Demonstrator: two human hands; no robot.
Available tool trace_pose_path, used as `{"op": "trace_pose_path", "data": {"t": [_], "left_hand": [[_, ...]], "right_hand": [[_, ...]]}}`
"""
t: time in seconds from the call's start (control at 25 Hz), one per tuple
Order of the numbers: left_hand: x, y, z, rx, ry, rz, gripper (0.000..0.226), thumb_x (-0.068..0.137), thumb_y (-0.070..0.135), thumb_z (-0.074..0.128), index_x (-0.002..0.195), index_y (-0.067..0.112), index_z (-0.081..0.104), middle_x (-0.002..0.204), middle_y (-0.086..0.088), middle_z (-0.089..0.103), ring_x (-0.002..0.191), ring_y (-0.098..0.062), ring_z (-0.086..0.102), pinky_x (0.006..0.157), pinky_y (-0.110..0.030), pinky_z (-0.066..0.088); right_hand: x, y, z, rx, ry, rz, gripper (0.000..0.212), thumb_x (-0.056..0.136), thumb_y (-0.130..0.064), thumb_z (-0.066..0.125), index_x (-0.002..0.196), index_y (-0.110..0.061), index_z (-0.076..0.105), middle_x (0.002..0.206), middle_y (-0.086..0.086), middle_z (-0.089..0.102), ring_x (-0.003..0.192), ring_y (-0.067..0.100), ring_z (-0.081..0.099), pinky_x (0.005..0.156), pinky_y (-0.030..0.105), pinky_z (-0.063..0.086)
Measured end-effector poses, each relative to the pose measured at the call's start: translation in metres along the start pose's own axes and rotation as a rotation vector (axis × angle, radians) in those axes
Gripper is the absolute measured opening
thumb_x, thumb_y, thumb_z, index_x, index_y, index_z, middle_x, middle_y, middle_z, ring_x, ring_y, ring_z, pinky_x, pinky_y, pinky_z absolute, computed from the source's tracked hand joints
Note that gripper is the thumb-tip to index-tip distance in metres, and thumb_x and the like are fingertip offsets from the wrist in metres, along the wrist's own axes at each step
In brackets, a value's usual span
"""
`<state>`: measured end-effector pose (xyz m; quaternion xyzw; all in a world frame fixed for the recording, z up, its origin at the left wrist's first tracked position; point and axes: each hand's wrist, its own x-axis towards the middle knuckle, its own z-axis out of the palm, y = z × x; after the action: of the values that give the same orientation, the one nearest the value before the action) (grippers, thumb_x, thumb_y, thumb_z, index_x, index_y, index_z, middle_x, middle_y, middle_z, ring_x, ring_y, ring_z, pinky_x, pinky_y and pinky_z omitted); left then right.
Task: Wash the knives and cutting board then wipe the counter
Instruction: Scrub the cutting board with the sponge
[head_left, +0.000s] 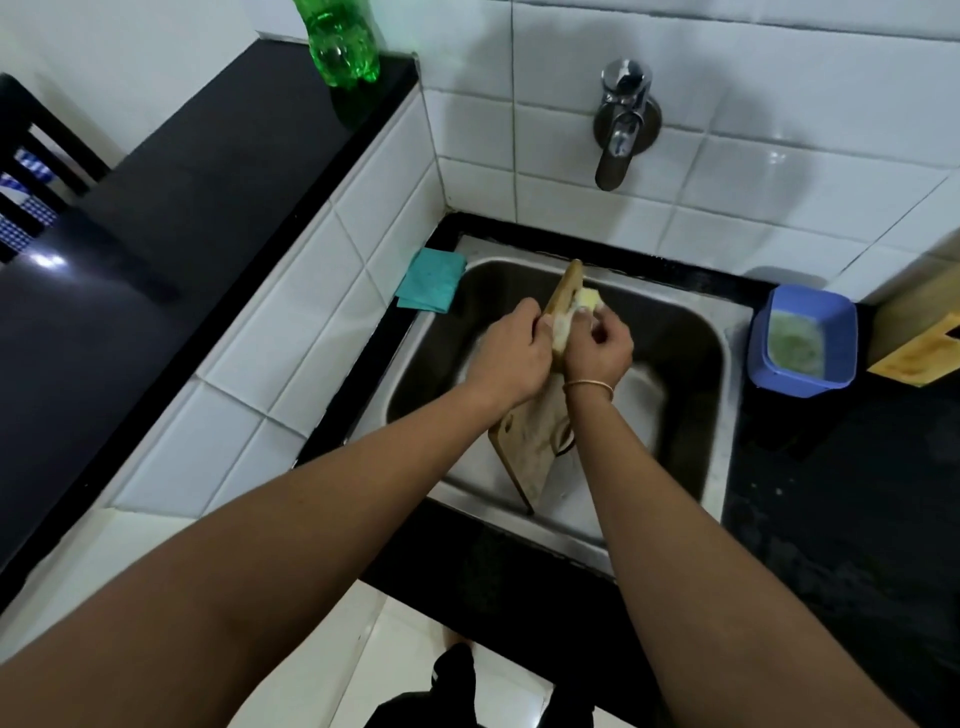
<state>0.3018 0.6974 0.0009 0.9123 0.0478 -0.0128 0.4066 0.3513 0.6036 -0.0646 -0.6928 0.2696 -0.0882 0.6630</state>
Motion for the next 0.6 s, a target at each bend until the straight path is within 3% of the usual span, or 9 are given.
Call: {"op": "trace_pose_path", "data": {"t": [0.08,0.16,0.32,0.44,0.6], "left_hand": [[0.001,-0.003,-0.001,-0.021,0.009,-0.008,0.021,0.106,0.031,0.039,0.091,0.019,0.046,0.079,-0.001,0.057,0.069,-0.015,0.055,0.059,-0.033,0.043],[-0.002,-0.006,-0.001,-0.056,0.022,-0.019,0.021,0.106,0.032,0.039,0.089,0.021,0.045,0.079,-0.001,0.056,0.068,-0.014,0.054,0.056,-0.028,0.041],[-0.004,-0.008,-0.005,-0.018,0.036,-0.021,0.021,0.106,0.032,0.038,0.089,0.021,0.045,0.080,-0.002,0.057,0.068,-0.015,0.054,0.057,-0.032,0.042],[-0.003,-0.010,-0.010,0.054,0.043,-0.017,0.023,0.106,0.034,0.035,0.090,0.020,0.045,0.079,-0.002,0.057,0.067,-0.018,0.054,0.056,-0.036,0.041],[-0.004,-0.012,-0.010,0.017,0.059,-0.041,0.027,0.106,0.034,0.031,0.088,0.021,0.045,0.077,-0.003,0.057,0.067,-0.020,0.056,0.062,-0.044,0.047]], "right_hand": [[-0.002,0.026,-0.011,-0.101,-0.045,0.231,0.030,0.090,-0.023,0.066,0.118,-0.011,0.070,0.114,0.010,0.069,0.104,0.023,0.064,0.080,0.014,0.042],[-0.008,0.035,-0.016,-0.212,-0.099,0.311,0.026,0.090,-0.024,0.064,0.112,-0.012,0.073,0.110,0.008,0.071,0.107,0.028,0.063,0.084,0.024,0.043],[-0.001,-0.011,0.011,-0.017,-0.077,0.007,0.017,0.085,-0.023,0.068,0.097,-0.014,0.076,0.080,-0.003,0.070,0.073,0.008,0.062,0.074,0.025,0.054],[0.009,-0.014,0.021,-0.026,-0.100,-0.121,0.021,0.087,-0.022,0.069,0.102,-0.009,0.074,0.092,0.002,0.066,0.080,0.009,0.059,0.072,0.013,0.047],[0.014,0.038,0.002,-0.259,-0.166,0.193,0.027,0.093,-0.028,0.062,0.113,-0.013,0.072,0.104,0.010,0.070,0.102,0.027,0.063,0.081,0.022,0.039]]}}
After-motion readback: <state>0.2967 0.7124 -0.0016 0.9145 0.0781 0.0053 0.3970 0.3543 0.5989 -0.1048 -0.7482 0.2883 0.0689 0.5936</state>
